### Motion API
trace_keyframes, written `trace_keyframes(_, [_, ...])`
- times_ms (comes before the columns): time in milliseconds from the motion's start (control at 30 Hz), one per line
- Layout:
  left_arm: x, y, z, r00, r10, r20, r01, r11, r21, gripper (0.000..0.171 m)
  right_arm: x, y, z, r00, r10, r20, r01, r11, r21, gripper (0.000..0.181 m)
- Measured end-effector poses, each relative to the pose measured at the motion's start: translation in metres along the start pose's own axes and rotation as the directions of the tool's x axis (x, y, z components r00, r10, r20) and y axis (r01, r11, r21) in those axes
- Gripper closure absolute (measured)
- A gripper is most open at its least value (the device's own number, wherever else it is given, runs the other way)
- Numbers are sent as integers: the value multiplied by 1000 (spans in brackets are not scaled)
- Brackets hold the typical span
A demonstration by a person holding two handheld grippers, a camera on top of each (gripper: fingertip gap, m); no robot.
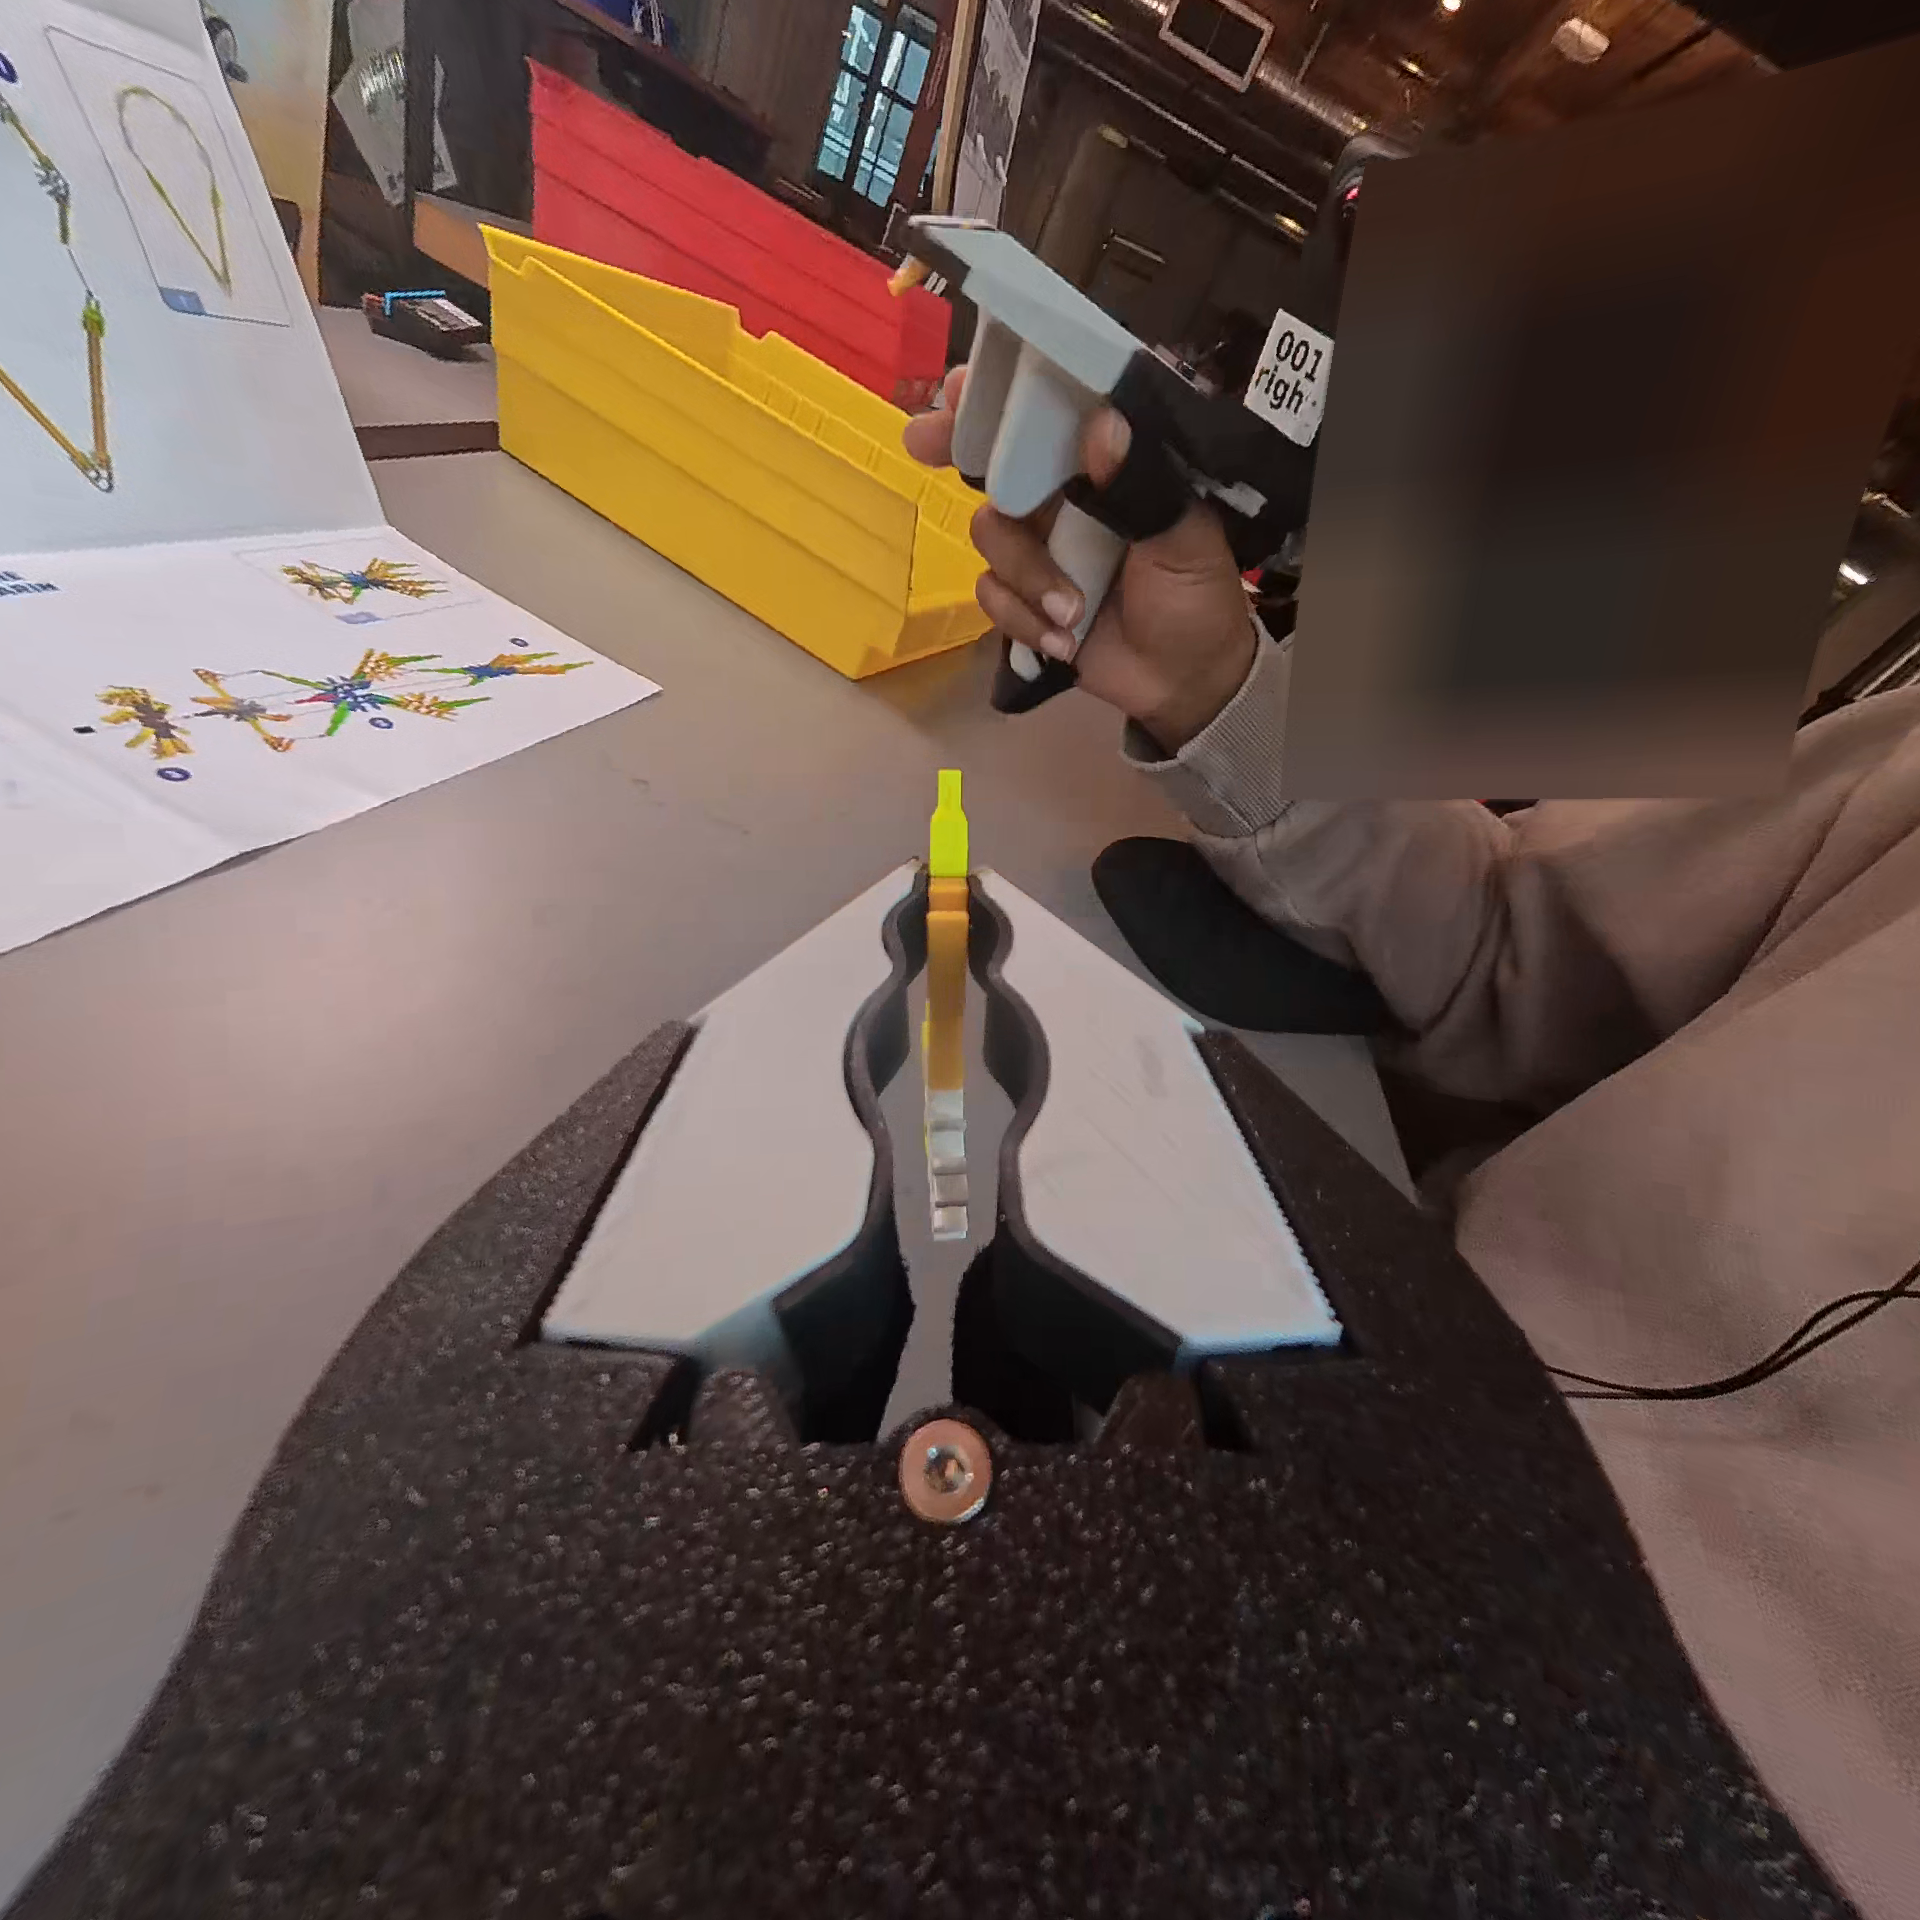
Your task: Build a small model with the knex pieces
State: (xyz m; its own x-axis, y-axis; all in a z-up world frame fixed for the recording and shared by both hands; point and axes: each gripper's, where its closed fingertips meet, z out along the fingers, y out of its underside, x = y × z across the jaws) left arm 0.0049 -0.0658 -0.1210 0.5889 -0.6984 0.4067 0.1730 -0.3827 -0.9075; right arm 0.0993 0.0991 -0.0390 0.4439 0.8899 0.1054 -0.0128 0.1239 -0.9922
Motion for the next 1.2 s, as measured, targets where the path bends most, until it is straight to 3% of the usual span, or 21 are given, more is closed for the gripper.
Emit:
trace_keyframes(100, [-3, 4, 2, 1000, 17, 16, -17, 1000, -16, 166, 110, 35, -38, 912, -100, -398, 33, 985, -171, 179])
trace_keyframes(167, [-5, 7, 2, 999, 23, 28, -22, 999, -28, 166, 157, 62, -66, 834, -151, -530, -8, 958, -285, 179])
trace_keyframes(267, [-5, 8, 3, 999, 21, 25, -21, 999, -30, 166, 193, 85, -94, 767, -156, -623, -87, 936, -341, 144])
trace_keyframes(367, [-5, 8, 2, 999, 21, 25, -20, 999, -29, 166, 193, 67, -98, 767, -87, -636, -85, 968, -234, 132])
trace_keyframes(500, [-6, 8, 2, 999, 28, 30, -27, 999, -30, 166, 155, 32, -76, 860, -60, -507, 11, 995, -100, 132])
trace_keyframes(567, [-6, 9, 3, 999, 32, 28, -31, 999, -34, 166, 108, 20, -52, 957, -9, -289, 1, 1000, -28, 143])
trace_keyframes(633, [-4, 10, 4, 999, 45, 20, -44, 998, -37, 166, 44, 12, -30, 998, 59, -5, -59, 998, 10, 149])
trace_keyframes(700, [-1, 12, 6, 998, 63, 8, -63, 997, -45, 166, -26, 14, -13, 956, 113, 271, -109, 994, -32, 148])
trace_keyframes(767, [2, 14, 7, 997, 80, -8, -80, 995, -58, 166, -97, 22, -8, 838, 185, 513, -144, 982, -118, 148])
trace_keyframes(833, [7, 16, 9, 995, 98, -25, -100, 993, -68, 166, -155, 35, -13, 698, 245, 673, -136, 968, -211, 148])
trace_keyframes(900, [11, 19, 11, 992, 119, -38, -122, 989, -83, 166, -190, 44, -17, 615, 267, 742, -115, 961, -251, 148])
trace_keyframes(967, [18, 22, 12, 988, 135, -71, -141, 986, -94, 166, -208, 52, -17, 583, 288, 760, -96, 953, -287, 149])
trace_keyframes(1000, [21, 24, 13, 986, 143, -83, -151, 984, -99, 166, -212, 56, -16, 577, 292, 762, -87, 951, -298, 151])
trace_keyframes(1067, [25, 27, 14, 982, 162, -95, -173, 978, -115, 166, -216, 60, -17, 568, 300, 767, -86, 948, -307, 171])
trace_keyframes(1200, [29, 27, 13, 980, 160, -115, -173, 978, -116, 164, -213, 56, -19, 540, 336, 772, -134, 939, -316, 177])
